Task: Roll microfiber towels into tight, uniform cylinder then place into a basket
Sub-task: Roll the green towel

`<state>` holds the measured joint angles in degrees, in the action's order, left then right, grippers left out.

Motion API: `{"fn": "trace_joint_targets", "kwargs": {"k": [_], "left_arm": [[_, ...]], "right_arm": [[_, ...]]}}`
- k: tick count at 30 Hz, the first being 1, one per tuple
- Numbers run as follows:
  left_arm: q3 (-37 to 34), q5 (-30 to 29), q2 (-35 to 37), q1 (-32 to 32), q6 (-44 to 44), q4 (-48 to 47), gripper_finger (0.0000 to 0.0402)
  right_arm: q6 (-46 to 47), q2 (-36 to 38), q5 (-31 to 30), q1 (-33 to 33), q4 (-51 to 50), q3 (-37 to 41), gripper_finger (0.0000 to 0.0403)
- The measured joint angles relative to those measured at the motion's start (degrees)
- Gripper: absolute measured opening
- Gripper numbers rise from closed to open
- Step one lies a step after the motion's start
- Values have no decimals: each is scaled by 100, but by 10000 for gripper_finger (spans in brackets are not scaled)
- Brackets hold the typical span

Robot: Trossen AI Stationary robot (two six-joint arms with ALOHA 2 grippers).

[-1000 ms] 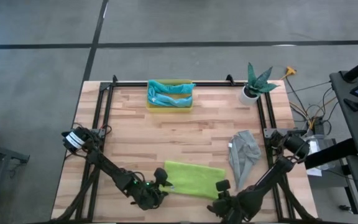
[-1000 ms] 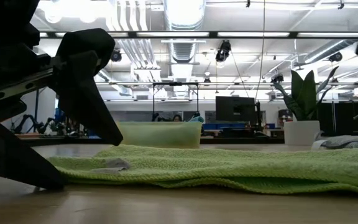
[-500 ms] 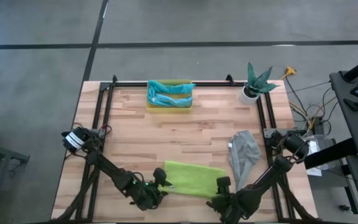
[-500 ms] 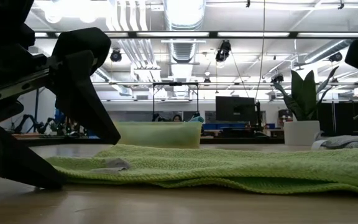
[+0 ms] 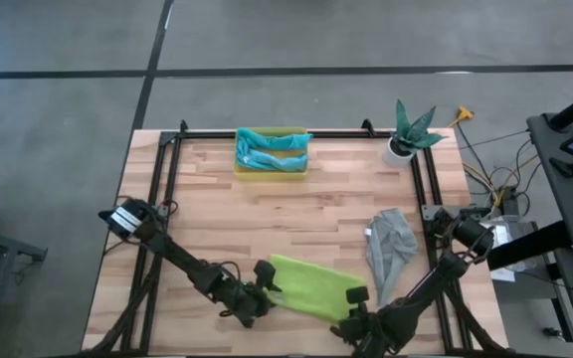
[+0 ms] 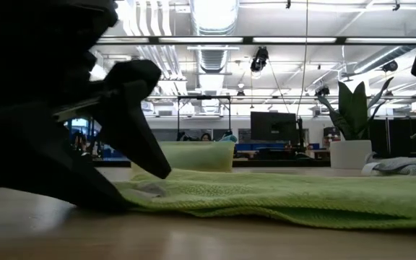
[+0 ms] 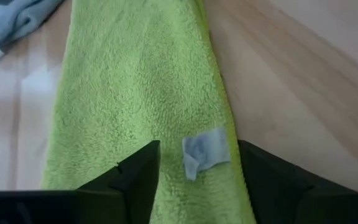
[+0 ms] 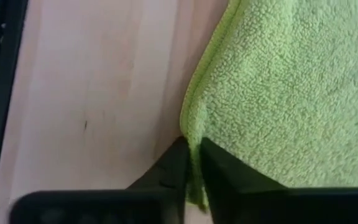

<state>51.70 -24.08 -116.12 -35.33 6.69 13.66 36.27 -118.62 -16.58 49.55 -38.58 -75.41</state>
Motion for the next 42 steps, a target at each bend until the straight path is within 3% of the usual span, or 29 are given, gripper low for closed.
{"fn": "trace_joint_targets", "kwargs": {"k": [3, 11, 16, 21, 32, 42], "left_arm": [[27, 91, -95, 6, -40, 52, 172], [106, 250, -120, -95, -27, 92, 68], [116, 265, -119, -134, -16, 89, 7], [117, 269, -30, -184, -18, 73, 8], [117, 276, 664, -464, -630, -1130, 2], [116, 355, 848, -599, -639, -1270, 2]], "right_arm": [[-78, -10, -81, 7, 10, -12, 14], [-33, 14, -287, 5, -5, -36, 10], [-49, 85, -957, -3, -279, -283, 9], [-61, 216, -1502, -7, -886, -679, 9], [300, 202, -1512, 36, -1239, -695, 9], [293, 214, -1514, 112, -1212, -868, 9]]}}
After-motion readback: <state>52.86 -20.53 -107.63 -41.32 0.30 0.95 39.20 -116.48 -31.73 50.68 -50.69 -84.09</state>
